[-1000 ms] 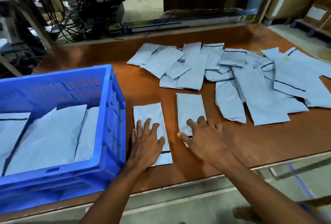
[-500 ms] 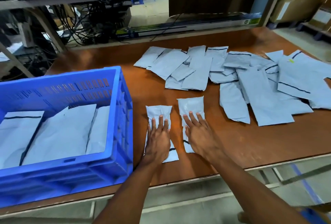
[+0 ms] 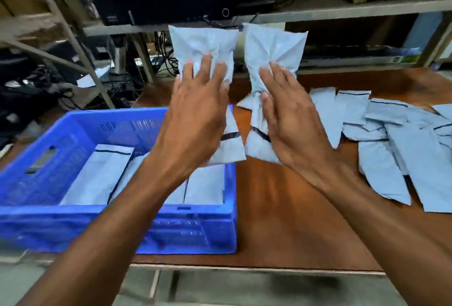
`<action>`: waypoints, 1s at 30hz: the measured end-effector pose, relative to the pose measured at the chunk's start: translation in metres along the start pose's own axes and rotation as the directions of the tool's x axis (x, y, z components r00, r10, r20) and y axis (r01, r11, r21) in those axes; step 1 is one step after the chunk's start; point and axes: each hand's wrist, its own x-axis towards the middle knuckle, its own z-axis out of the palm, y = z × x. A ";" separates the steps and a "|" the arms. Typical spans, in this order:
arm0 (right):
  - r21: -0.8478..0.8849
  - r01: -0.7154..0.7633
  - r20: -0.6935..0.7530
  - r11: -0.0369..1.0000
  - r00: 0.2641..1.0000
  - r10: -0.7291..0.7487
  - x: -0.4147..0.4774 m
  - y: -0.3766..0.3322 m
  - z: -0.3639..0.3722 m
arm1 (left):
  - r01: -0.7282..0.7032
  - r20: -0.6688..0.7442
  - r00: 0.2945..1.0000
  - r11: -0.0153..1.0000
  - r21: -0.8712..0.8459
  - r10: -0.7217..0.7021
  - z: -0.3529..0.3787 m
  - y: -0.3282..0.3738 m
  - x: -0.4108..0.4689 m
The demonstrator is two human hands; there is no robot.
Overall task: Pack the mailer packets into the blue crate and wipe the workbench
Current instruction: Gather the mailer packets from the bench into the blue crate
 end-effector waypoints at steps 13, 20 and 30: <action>-0.415 0.256 0.715 0.873 0.685 0.139 -0.012 -0.073 0.173 | 0.108 0.676 0.720 0.988 0.110 -0.154 0.090 -0.188 -0.055; -0.482 0.139 0.876 0.865 0.078 0.476 -0.012 -0.061 0.169 | 0.052 0.887 0.459 0.998 0.036 -0.056 0.089 -0.198 -0.042; -0.457 0.359 0.880 0.813 0.050 0.472 -0.002 -0.068 0.174 | -0.227 0.970 0.239 0.969 0.102 -0.046 0.103 -0.212 -0.044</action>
